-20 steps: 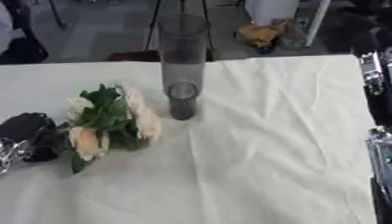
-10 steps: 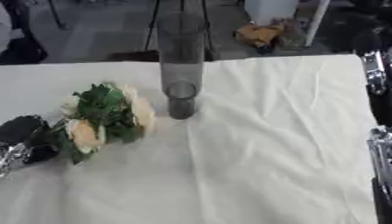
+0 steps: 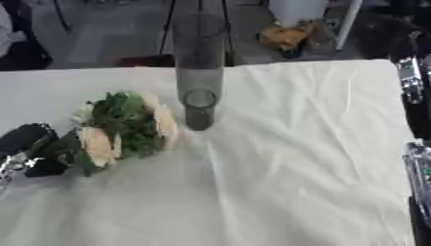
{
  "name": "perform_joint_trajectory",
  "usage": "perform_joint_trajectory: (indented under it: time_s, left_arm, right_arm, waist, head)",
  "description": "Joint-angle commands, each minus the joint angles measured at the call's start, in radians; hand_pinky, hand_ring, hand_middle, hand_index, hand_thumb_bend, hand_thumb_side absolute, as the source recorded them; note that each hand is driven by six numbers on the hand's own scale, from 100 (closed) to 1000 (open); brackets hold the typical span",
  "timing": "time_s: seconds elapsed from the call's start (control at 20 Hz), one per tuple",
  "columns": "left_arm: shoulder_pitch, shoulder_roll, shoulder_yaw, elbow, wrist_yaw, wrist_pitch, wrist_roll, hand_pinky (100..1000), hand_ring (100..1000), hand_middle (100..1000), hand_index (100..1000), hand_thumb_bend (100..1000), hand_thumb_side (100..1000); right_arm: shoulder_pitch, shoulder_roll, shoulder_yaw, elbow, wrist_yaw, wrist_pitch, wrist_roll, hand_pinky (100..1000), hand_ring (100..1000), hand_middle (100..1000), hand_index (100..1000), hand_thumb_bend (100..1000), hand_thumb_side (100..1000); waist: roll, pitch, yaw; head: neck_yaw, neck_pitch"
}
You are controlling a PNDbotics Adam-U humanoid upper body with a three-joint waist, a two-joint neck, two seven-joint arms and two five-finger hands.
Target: Arrange flowers into the vase.
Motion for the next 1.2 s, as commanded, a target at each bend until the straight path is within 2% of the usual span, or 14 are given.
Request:
perform_joint_trajectory:
  time_s: [0.05, 0.2, 0.25, 0.3, 0.7, 0.9, 1.2]
  left_arm:
    - [-0.012, 0.055, 0.014, -0.064, 0.012, 0.039, 0.018, 100, 100, 100, 100, 100, 386]
    - [-0.012, 0.072, 0.021, -0.109, 0.005, 0.079, 0.024, 100, 100, 100, 100, 100, 368]
    - [-0.011, 0.077, 0.025, -0.124, 0.004, 0.091, 0.024, 100, 100, 100, 100, 100, 408]
    - [-0.011, 0.080, 0.028, -0.137, 0.002, 0.102, 0.023, 100, 100, 100, 100, 100, 362]
    - [0.014, 0.113, 0.078, -0.238, 0.014, 0.194, 0.009, 100, 100, 100, 100, 100, 356]
    - [0.018, 0.115, 0.118, -0.312, 0.067, 0.242, 0.046, 100, 100, 100, 100, 100, 377]
    - [-0.019, 0.094, 0.158, -0.411, 0.220, 0.311, 0.133, 100, 100, 100, 100, 100, 432]
  right_arm:
    - [-0.008, -0.019, -0.004, -0.009, 0.002, 0.002, -0.003, 667, 829, 548, 860, 118, 1000]
    - [-0.008, -0.019, -0.004, -0.009, 0.002, 0.002, -0.003, 668, 829, 548, 860, 117, 1000]
    - [-0.007, -0.019, -0.004, -0.010, 0.002, 0.002, -0.002, 668, 830, 548, 860, 117, 1000]
    - [-0.007, -0.019, -0.004, -0.009, 0.001, 0.002, -0.002, 668, 830, 548, 860, 118, 1000]
    - [-0.008, -0.020, -0.007, -0.009, 0.001, 0.002, -0.003, 669, 830, 547, 860, 116, 1000]
    - [-0.009, -0.019, -0.008, -0.011, 0.003, 0.002, -0.004, 669, 828, 548, 859, 115, 1000]
    - [-0.013, -0.021, -0.006, -0.009, 0.002, 0.000, -0.004, 669, 826, 549, 859, 113, 1000]
  waist:
    - [0.003, -0.017, 0.003]
    - [0.003, -0.017, 0.003]
    - [0.003, -0.017, 0.004]
    - [0.003, -0.018, 0.004]
    - [0.002, -0.015, 0.006]
    - [0.001, -0.017, 0.009]
    - [-0.002, -0.023, 0.010]
  head:
    - [-0.006, -0.003]
    - [-0.008, -0.002]
    - [-0.009, -0.002]
    - [-0.010, -0.002]
    - [-0.018, -0.001]
    - [-0.023, 0.001]
    - [-0.025, 0.013]
